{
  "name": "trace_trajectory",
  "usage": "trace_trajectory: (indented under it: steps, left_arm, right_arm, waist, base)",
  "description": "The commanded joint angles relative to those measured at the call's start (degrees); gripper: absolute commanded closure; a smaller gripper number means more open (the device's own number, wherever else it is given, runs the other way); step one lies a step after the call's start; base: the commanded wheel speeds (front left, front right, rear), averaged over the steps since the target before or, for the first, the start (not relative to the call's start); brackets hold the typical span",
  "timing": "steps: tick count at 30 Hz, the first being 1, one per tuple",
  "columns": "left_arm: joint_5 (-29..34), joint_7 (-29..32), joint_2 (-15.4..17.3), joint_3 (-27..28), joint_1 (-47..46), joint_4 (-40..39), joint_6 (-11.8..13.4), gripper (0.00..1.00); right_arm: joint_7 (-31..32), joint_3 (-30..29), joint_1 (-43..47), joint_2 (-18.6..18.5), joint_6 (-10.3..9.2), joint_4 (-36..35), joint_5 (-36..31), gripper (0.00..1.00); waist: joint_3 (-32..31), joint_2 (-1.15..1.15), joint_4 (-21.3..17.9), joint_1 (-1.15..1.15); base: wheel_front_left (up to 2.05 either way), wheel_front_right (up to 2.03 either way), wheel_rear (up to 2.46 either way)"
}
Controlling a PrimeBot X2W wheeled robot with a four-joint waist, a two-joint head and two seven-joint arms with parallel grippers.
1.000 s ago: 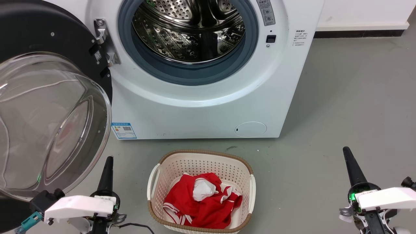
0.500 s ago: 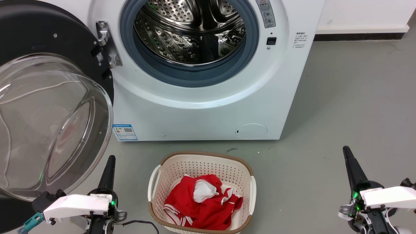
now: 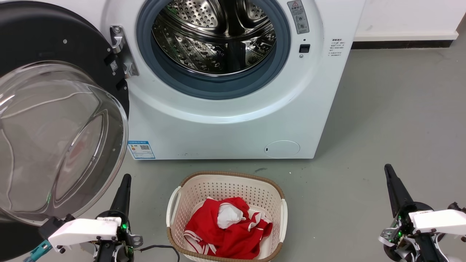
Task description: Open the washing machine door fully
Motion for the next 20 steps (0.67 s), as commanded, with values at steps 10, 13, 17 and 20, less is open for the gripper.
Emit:
trace_trajectory:
  steps: [10,13,17,20]
  left_arm:
    - [-5.0,1.3,-0.1,0.4,-1.2,0.7,-0.4,1.00]
    - [-6.3,1.6,-0.1,0.4,-1.1,0.9,-0.5,1.00]
    - [-7.9,2.1,-0.1,0.5,-1.2,1.1,-0.5,1.00]
    - [-9.1,2.3,-0.2,0.5,-1.3,1.3,-0.6,1.00]
  right_arm:
    - [1.0,-0.4,-1.4,0.0,0.00,0.8,4.9,1.00]
    - [1.3,-0.5,-1.2,0.1,0.00,1.1,6.1,1.00]
    - [1.6,-0.6,-1.4,0.1,0.00,1.4,7.7,1.00]
    - [1.8,-0.7,-1.5,0.2,0.00,1.6,8.8,1.00]
  waist:
    - [-0.4,0.00,0.1,0.00]
    - [-0.5,0.00,0.2,0.00]
    - [-0.7,0.00,0.2,0.00]
    - [-0.8,0.00,0.3,0.00]
  base:
    - [0.00,0.00,0.00]
    - [0.00,0.00,0.00]
    - [0.00,0.00,0.00]
    - [0.00,0.00,0.00]
